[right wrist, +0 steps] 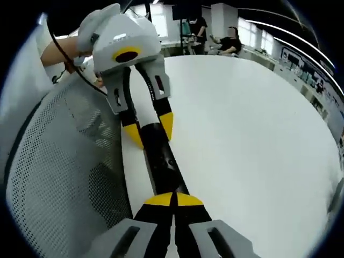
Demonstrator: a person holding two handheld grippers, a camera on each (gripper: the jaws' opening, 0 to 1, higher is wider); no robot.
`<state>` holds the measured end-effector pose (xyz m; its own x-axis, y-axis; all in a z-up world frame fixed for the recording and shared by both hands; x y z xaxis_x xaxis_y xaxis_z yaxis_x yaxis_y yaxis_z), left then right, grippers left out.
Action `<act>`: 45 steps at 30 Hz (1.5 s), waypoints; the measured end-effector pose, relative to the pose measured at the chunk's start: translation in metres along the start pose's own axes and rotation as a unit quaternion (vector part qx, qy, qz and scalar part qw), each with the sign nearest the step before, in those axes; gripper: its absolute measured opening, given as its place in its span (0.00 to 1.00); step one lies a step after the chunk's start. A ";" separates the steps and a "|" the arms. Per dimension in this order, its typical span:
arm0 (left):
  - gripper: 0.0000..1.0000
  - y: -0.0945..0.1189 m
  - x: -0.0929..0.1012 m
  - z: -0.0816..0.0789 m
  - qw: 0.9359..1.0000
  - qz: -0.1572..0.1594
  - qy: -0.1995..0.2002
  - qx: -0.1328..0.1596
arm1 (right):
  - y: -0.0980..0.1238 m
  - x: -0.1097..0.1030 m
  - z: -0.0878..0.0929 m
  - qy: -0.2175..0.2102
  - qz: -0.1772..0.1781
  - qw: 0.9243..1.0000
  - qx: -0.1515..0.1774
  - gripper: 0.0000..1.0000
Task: Press the specified remote control buttons in sequence, fully releasing each button before pressing the next.
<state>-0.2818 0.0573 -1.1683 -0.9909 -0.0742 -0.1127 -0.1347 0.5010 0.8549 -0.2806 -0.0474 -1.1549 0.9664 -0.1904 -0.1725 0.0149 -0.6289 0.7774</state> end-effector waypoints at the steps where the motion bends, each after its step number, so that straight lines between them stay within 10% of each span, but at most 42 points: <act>1: 0.23 0.000 0.000 0.000 1.000 0.001 -0.002 -0.001 | 0.000 0.000 -0.003 0.013 0.003 1.000 -0.001 0.00; 8: 0.23 -0.001 -0.001 -0.001 1.000 0.001 -0.001 -0.005 | -0.010 -0.006 -0.008 0.134 -0.012 0.989 -0.059 0.00; 15: 0.23 -0.002 -0.001 -0.002 1.000 0.001 -0.001 -0.008 | -0.013 -0.006 -0.008 0.162 0.001 0.981 -0.107 0.00; 23: 0.23 -0.002 -0.001 -0.002 1.000 0.001 -0.004 -0.011 | -0.006 -0.002 -0.003 0.005 -0.024 0.999 0.022 0.00; 28: 0.22 -0.002 -0.002 -0.002 1.000 0.000 -0.001 -0.007 | -0.005 -0.001 -0.004 0.040 0.000 0.999 0.020 0.08; 45: 0.22 -0.002 -0.001 -0.001 1.000 -0.002 0.006 0.007 | -0.018 -0.004 -0.013 0.138 -0.049 0.980 -0.135 0.08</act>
<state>-0.2804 0.0561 -1.1691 -0.9903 -0.0856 -0.1095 -0.1381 0.5126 0.8475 -0.2811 -0.0258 -1.1605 0.9891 0.0949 -0.1127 0.1417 -0.4037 0.9039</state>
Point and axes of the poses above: the point that each gripper's makers call its tool centre point, and the gripper's own axes: y roughly backward along the fingers, x roughly to its right, z roughly out of its underside, the point moved 3 cm from there along y, roughly backward along the fingers, and after that the axes turned 7 degrees about -z, right-handed, at the moved point
